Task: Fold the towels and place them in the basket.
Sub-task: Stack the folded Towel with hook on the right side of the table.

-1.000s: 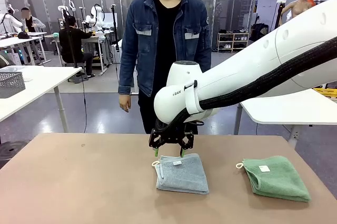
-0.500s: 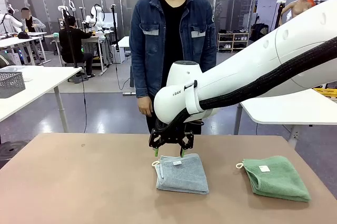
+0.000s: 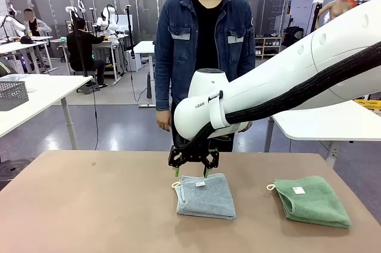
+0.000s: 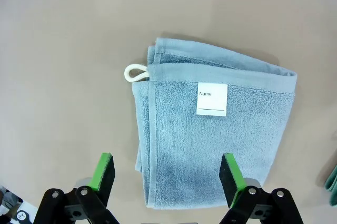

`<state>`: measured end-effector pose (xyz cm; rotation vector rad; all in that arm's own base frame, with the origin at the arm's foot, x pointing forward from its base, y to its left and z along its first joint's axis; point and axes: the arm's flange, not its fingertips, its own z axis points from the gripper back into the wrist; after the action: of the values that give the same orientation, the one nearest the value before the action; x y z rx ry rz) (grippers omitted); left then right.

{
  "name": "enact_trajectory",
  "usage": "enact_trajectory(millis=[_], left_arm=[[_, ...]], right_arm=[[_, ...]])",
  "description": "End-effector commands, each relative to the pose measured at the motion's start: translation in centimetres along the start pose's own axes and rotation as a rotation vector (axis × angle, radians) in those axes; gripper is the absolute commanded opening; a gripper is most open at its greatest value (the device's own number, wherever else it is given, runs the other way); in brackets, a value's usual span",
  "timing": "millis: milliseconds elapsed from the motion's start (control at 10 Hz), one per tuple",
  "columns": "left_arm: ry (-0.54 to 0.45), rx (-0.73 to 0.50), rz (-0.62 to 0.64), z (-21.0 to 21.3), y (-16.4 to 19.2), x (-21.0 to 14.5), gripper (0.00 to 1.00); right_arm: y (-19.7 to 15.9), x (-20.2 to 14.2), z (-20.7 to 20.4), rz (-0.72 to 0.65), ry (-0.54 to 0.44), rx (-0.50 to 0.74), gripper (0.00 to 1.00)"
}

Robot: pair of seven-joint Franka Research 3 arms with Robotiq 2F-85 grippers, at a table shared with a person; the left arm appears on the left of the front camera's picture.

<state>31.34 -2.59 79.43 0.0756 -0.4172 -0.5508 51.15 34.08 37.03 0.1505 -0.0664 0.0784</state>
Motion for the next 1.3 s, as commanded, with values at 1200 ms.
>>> enact_trajectory(millis=[1200], left_arm=[[-0.002, 0.005, 0.001, 0.1, 0.1, -0.1, 1.0]], right_arm=[[-20.8, -0.6, -1.9, -0.037, -0.083, 0.655, 1.0]])
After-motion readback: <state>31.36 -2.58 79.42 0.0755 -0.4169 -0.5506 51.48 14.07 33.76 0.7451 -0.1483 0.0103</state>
